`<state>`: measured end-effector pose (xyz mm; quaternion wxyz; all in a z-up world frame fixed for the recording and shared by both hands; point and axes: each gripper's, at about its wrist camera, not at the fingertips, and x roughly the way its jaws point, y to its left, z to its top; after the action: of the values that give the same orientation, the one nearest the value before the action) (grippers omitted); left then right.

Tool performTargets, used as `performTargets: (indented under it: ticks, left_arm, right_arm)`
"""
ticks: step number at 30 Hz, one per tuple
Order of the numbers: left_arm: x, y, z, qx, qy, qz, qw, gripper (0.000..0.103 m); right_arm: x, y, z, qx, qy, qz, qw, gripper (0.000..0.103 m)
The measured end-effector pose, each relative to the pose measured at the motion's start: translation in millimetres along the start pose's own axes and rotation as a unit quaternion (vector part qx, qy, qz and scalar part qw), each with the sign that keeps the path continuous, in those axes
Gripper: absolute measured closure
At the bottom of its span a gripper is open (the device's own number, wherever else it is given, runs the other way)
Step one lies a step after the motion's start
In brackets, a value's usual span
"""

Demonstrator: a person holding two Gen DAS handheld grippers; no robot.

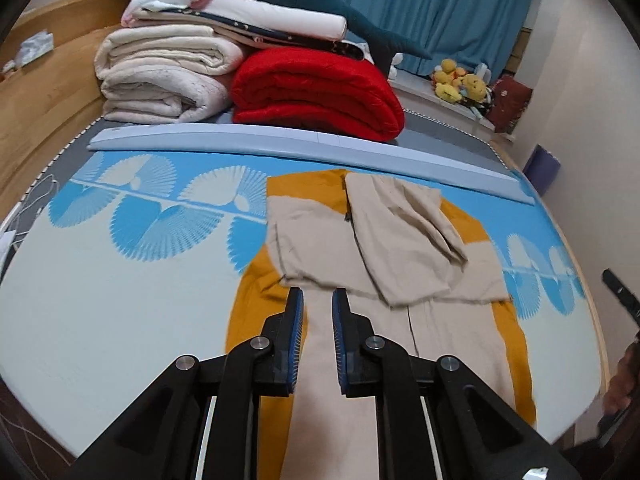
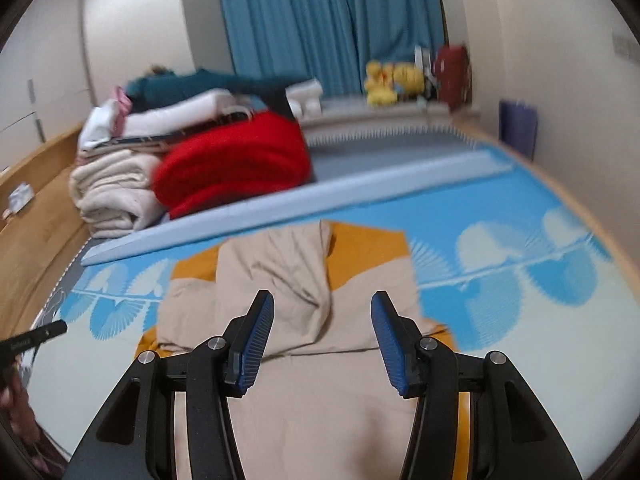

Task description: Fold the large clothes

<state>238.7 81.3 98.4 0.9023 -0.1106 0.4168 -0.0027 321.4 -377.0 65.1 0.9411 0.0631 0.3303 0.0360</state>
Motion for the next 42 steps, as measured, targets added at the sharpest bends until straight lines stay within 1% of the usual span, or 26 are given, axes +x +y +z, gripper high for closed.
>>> performTargets:
  ticks: [3,4,5,7,10,13,14,16,17,18,19,21,23,24,26,28,29,30,31,34,35,36,37,38,39,42]
  left_arm:
    - [-31,10,-33,0.011,0.003,-0.005,0.9999,0.094]
    - [-38,13,-42,0.015,0.003,-0.004,0.9999,0.094]
    - [-44,18,-53,0.017,0.003,-0.002,0.9998,0.094]
    - [-51,34,-78,0.006,0.013,0.006,0.9999,0.094]
    - [-40,64,-112,-0.042,0.051,0.015,0.9977,0.094]
    - [-15,93,-140,-0.109,0.132,0.023,0.9850,0.095]
    - [-7,101,-149,-0.129,0.148,0.021,0.9802,0.095]
    - [10,114,-167,-0.156,0.181,0.040,0.9703,0.093]
    - [19,118,-176,-0.164,0.194,0.053,0.9656,0.093]
    - [27,122,-184,-0.170,0.199,0.058,0.9633,0.090]
    - [32,122,-190,-0.174,0.200,0.057,0.9626,0.083]
    - [50,126,-208,-0.177,0.212,0.077,0.9580,0.071]
    - [63,128,-221,-0.177,0.243,0.112,0.9471,0.071]
    - [66,128,-224,-0.178,0.250,0.116,0.9444,0.071]
    - [69,125,-229,-0.172,0.254,0.110,0.9452,0.072]
    - [71,118,-234,-0.152,0.267,0.104,0.9460,0.091]
    - [69,115,-234,-0.137,0.263,0.110,0.9486,0.092]
    - [65,114,-233,-0.133,0.257,0.117,0.9502,0.093]
    - [60,114,-232,-0.133,0.247,0.128,0.9511,0.093]
    - [55,114,-236,-0.140,0.244,0.140,0.9493,0.092]
    - [57,114,-237,-0.141,0.249,0.138,0.9483,0.092]
    - [60,115,-236,-0.145,0.255,0.135,0.9464,0.086]
    - [63,120,-236,-0.162,0.264,0.123,0.9428,0.086]
    - [63,127,-235,-0.184,0.263,0.111,0.9405,0.085]
    - [60,134,-235,-0.216,0.254,0.095,0.9379,0.081]
    - [47,153,-227,-0.271,0.215,0.061,0.9363,0.074]
  right_arm:
    - [-46,-23,-15,0.009,-0.005,0.009,1.000,0.051]
    - [-59,-33,-23,0.016,-0.004,0.008,1.000,0.056]
    - [-71,-43,-29,0.021,0.000,0.009,1.000,0.074]
    - [-84,-65,-49,0.040,0.015,0.012,0.999,0.095]
    - [-93,-95,-83,0.059,0.031,-0.013,0.998,0.095]
    - [-84,-119,-115,0.079,0.079,-0.037,0.993,0.093]
    - [-76,-127,-127,0.091,0.105,-0.040,0.989,0.092]
    - [-53,-143,-151,0.115,0.174,-0.053,0.977,0.087]
    - [-40,-150,-164,0.122,0.214,-0.066,0.967,0.079]
    - [-28,-156,-177,0.124,0.251,-0.075,0.957,0.073]
    - [-20,-161,-189,0.127,0.274,-0.082,0.950,0.066]
    - [-5,-174,-214,0.141,0.311,-0.103,0.934,0.063]
    - [7,-184,-235,0.150,0.345,-0.114,0.919,0.062]
    - [11,-187,-243,0.155,0.360,-0.110,0.913,0.062]
    - [17,-185,-253,0.146,0.376,-0.103,0.909,0.062]
    - [16,-178,-256,0.118,0.378,-0.103,0.912,0.062]
    - [16,-176,-258,0.106,0.378,-0.102,0.914,0.065]
    - [14,-174,-260,0.101,0.376,-0.095,0.916,0.074]
    - [13,-173,-260,0.102,0.374,-0.087,0.918,0.102]
    - [-4,-173,-248,0.086,0.332,-0.115,0.932,0.103]
    - [-9,-179,-247,0.092,0.326,-0.135,0.931,0.103]
    - [-9,-187,-248,0.106,0.330,-0.144,0.927,0.103]
    - [-9,-197,-255,0.130,0.341,-0.149,0.919,0.103]
    - [-9,-205,-260,0.152,0.346,-0.146,0.914,0.103]
    - [-9,-209,-260,0.162,0.342,-0.140,0.915,0.103]
    - [-16,-203,-251,0.177,0.309,-0.098,0.929,0.097]
